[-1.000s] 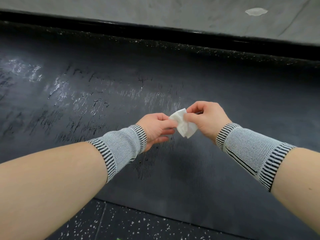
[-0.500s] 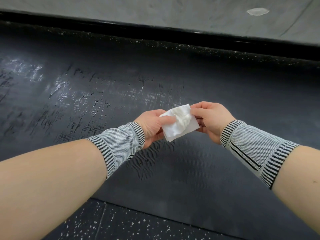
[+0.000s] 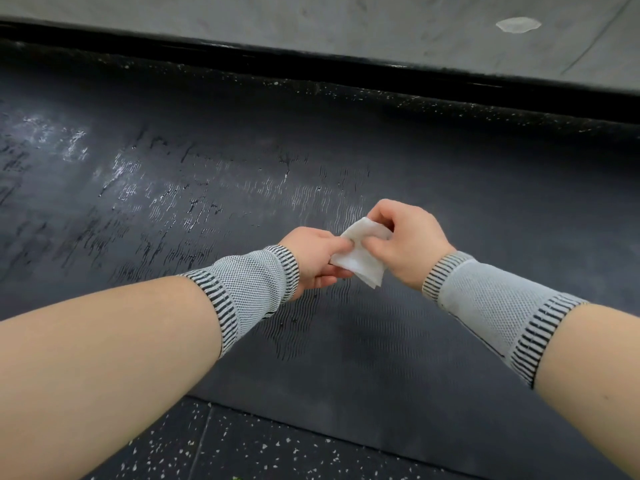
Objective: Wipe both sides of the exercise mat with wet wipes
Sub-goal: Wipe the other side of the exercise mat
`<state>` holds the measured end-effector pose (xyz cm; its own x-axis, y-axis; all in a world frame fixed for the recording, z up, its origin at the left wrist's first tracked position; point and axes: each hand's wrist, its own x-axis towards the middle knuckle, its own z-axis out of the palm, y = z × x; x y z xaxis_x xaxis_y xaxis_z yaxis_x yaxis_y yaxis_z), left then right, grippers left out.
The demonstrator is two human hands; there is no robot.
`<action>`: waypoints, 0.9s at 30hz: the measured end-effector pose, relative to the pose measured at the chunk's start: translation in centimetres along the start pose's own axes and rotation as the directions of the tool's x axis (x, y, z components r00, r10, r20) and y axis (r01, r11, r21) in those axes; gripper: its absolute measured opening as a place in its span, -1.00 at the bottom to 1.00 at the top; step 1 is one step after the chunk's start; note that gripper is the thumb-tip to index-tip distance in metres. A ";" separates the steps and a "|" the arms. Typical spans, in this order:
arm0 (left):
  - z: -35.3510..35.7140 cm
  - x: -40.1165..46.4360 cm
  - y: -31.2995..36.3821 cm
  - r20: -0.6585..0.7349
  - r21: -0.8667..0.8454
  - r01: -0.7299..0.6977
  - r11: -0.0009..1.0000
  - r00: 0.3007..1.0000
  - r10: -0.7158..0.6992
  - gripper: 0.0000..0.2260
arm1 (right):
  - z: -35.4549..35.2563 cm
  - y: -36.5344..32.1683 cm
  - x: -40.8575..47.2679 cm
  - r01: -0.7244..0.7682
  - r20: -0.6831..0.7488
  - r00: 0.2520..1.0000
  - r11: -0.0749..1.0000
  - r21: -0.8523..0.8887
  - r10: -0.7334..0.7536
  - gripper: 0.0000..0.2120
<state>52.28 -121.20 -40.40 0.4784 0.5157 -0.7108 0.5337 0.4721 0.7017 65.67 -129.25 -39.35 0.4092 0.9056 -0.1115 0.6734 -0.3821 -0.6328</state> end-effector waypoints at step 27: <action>-7.2 -1.2 -9.4 0.224 0.975 -0.219 -0.050 0.947 0.232 -0.39 | 9.9 2.1 -4.8 0.352 0.343 0.915 0.837 -0.420 -0.213 -0.83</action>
<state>41.64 -121.09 -45.82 0.7329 0.4372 -0.5213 0.5482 -0.8333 0.0719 59.01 -132.55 -47.69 0.0200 0.9730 -0.2300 0.9658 -0.0783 -0.2473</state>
